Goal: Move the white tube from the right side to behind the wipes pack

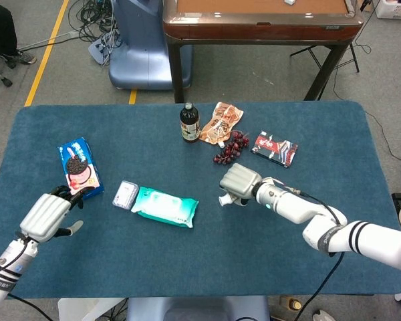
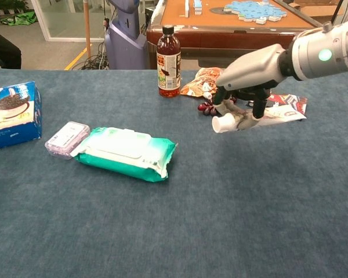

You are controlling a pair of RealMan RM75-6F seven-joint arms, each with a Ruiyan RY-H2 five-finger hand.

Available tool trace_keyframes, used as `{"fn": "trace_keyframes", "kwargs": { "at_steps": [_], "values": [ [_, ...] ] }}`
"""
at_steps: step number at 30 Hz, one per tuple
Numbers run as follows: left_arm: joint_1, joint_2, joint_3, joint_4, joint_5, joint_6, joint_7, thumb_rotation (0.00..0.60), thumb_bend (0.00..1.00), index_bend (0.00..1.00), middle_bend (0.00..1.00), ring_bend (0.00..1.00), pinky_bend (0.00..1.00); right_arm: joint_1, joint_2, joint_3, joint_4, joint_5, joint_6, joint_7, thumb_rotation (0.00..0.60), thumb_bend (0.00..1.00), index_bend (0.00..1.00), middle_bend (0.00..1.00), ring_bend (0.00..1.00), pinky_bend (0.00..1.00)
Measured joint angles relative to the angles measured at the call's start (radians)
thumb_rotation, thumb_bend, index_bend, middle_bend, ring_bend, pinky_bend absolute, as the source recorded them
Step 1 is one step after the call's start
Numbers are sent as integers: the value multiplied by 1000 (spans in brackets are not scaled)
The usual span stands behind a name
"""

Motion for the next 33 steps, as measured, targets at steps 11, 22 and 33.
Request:
{"fn": "trace_keyframes", "kwargs": {
  "at_steps": [11, 22, 33],
  "values": [
    [-206, -4, 3, -8, 39, -248, 10, 600, 246, 26, 540, 499, 254, 152, -27, -10, -21, 181, -51, -175, 600, 874, 848, 771, 762, 674],
    [-323, -45, 0, -63, -19, -382, 99, 600, 246, 3, 569, 521, 266, 296, -98, -96, -1, 403, -5, -299, 600, 877, 849, 772, 772, 674],
    [-414, -95, -13, -98, -120, -474, 157, 600, 246, 0, 575, 524, 265, 402, -165, -177, 13, 567, 76, -367, 600, 878, 850, 773, 778, 674]
  ]
}}
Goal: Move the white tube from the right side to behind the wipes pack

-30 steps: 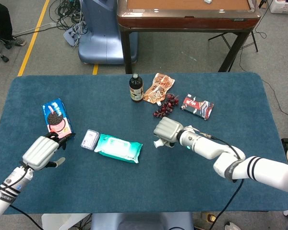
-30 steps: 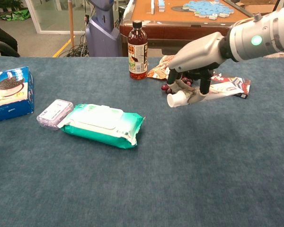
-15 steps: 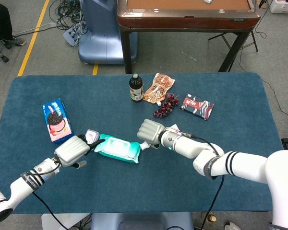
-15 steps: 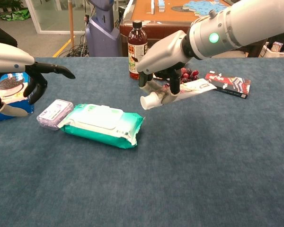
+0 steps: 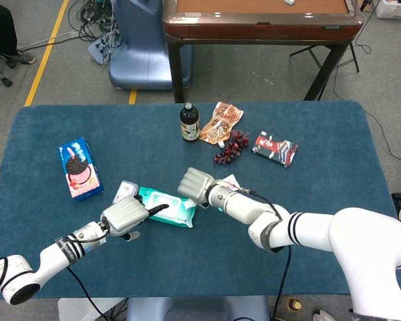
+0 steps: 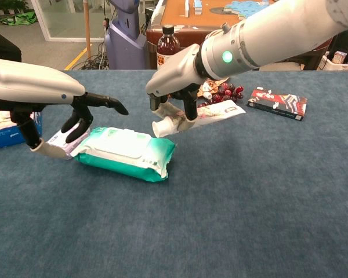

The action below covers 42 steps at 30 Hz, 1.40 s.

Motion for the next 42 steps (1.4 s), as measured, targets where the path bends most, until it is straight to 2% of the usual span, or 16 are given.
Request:
{"fn": "trace_keyframes", "kwargs": {
  "at_steps": [25, 42],
  "values": [
    [-111, -101, 14, 62, -136, -52, 42, 600, 246, 0, 576, 525, 266, 44, -10, -36, -27, 45, 59, 12, 600, 881, 859, 779, 794, 674],
    [-134, -111, 57, 73, -185, -49, 95, 600, 246, 37, 577, 525, 266, 27, -5, -21, -29, 0, 61, 66, 600, 900, 901, 804, 828, 685]
  ]
}}
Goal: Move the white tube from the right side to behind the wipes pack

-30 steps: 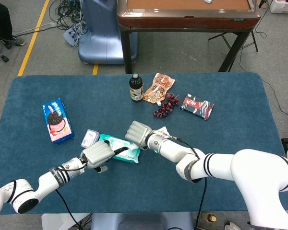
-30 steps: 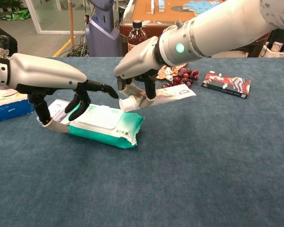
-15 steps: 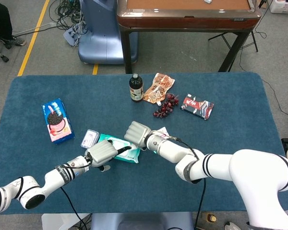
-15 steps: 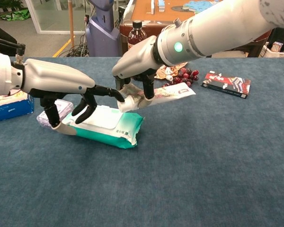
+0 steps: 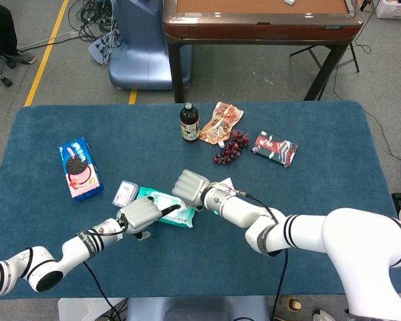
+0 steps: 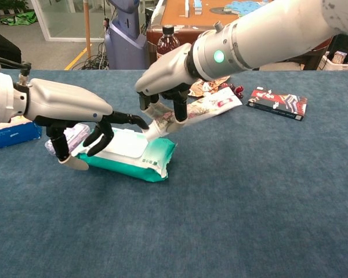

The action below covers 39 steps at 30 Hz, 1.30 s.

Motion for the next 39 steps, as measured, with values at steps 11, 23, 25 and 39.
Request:
{"fn": "trace_keyframes", "kwargs": {
  "at_steps": [11, 23, 25, 39],
  "values": [
    [-9, -14, 17, 8, -11, 11, 17, 600, 246, 65, 577, 525, 266, -19, 10, 18, -5, -37, 1, 36, 600, 921, 939, 831, 863, 702],
    [-17, -19, 30, 14, -25, 14, 23, 600, 246, 66, 579, 525, 266, -41, 25, 41, -14, -77, 3, 71, 600, 955, 965, 850, 890, 711],
    [-19, -20, 30, 14, -27, 15, 23, 600, 246, 66, 579, 525, 266, -45, 29, 45, -17, -83, 4, 76, 600, 956, 969, 852, 891, 711],
    [-31, -26, 36, 17, -38, 17, 30, 600, 246, 66, 580, 525, 266, -70, 42, 66, -27, -115, 9, 102, 600, 957, 975, 856, 908, 715]
  ]
}}
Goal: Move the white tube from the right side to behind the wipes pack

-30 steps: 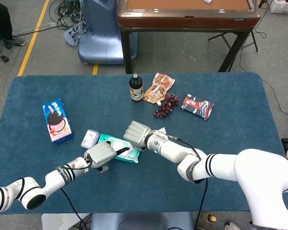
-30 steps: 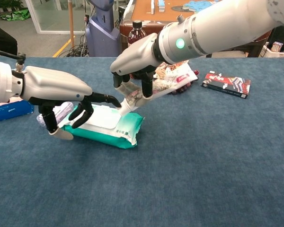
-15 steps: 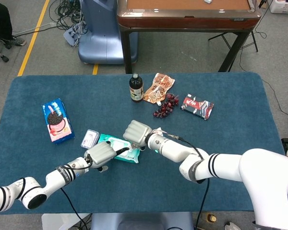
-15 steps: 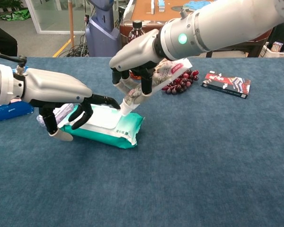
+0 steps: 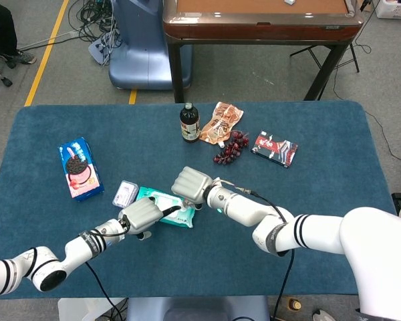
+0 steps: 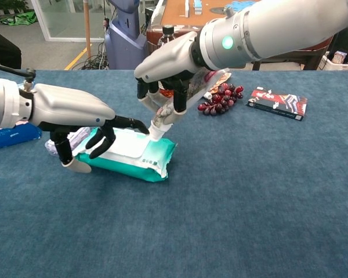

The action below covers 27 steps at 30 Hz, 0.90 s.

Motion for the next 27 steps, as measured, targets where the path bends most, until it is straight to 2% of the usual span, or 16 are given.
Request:
{"fn": "trace_keyframes", "kwargs": {
  "at_steps": [27],
  "values": [
    [-13, 0, 12, 1, -16, 2, 4, 600, 246, 66, 580, 525, 266, -23, 21, 33, -20, -21, 3, 22, 600, 957, 978, 862, 927, 716]
  ]
}}
